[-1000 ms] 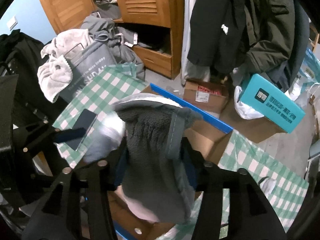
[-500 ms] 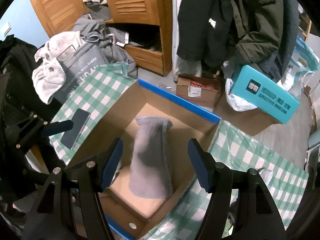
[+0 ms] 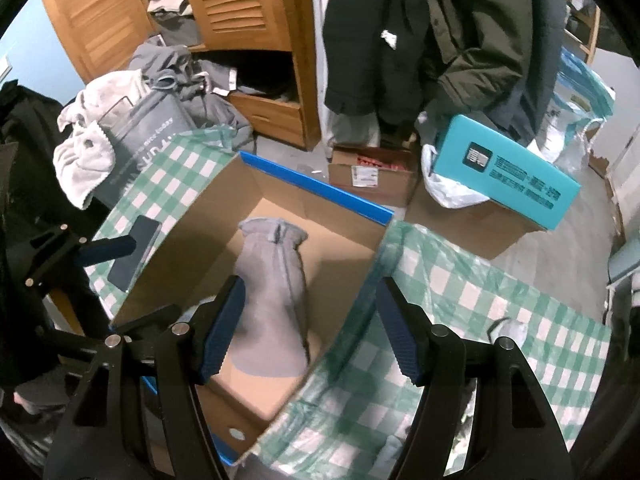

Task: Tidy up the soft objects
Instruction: 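Open both tools to drop the mitten and rolled sock into the box, then move both tools back over the remaining sock pile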

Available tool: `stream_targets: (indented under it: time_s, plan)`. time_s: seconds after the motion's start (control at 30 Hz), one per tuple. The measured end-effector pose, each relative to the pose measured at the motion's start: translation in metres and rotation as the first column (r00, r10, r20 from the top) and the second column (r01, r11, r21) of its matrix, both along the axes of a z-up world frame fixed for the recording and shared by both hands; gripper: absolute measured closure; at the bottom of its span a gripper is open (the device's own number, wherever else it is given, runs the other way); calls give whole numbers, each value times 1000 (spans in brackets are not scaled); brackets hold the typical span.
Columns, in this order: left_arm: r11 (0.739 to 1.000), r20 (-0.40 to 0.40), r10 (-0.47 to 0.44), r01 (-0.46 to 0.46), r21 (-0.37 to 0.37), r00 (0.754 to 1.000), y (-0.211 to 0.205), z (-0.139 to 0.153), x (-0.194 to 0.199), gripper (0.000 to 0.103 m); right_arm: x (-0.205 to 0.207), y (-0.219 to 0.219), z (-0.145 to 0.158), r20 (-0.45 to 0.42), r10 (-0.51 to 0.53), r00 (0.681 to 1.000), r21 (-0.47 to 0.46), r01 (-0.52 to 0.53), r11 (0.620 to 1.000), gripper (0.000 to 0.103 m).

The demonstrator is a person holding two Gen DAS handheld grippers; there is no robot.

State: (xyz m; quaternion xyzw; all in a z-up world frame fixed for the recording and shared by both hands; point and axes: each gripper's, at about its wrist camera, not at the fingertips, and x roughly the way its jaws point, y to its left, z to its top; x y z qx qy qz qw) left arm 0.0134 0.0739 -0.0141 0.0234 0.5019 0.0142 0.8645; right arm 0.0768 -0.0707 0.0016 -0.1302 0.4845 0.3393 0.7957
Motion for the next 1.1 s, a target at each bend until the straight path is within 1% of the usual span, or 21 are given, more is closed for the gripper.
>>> stream_targets:
  time_s: [0.17,0.5,0.7,0.83,0.93,1.1]
  plan:
    - [1000,-7,-15,15,6,1000,-12,-1,5,31,4,-17,-2,-5,-22,1000,1,22,1000,30]
    - [999,-43,-49,48,-22,998,-41,-9,14,31,9,-58,-9,-12,-74,997,-5,74,997,29]
    - [997,-66,-58,55,-47,996,-59,-14,23,31,12,-87,-13,-3,-109,994,-23,109,994,26]
    - [996,-64,-76,74,-42,995,-73,-13,25,31,14,-106,-16,8,-128,992,-32,128,991,26]
    - [995,-71,-92,90,-36,993,-85,-15,27,31,16,-122,-20,-4,-151,989,-34,151,988,26]
    - [991,-102,-123,117,-57,987,-105,-20,33,31,19,-147,-24,-11,-185,983,-39,184,982,26]
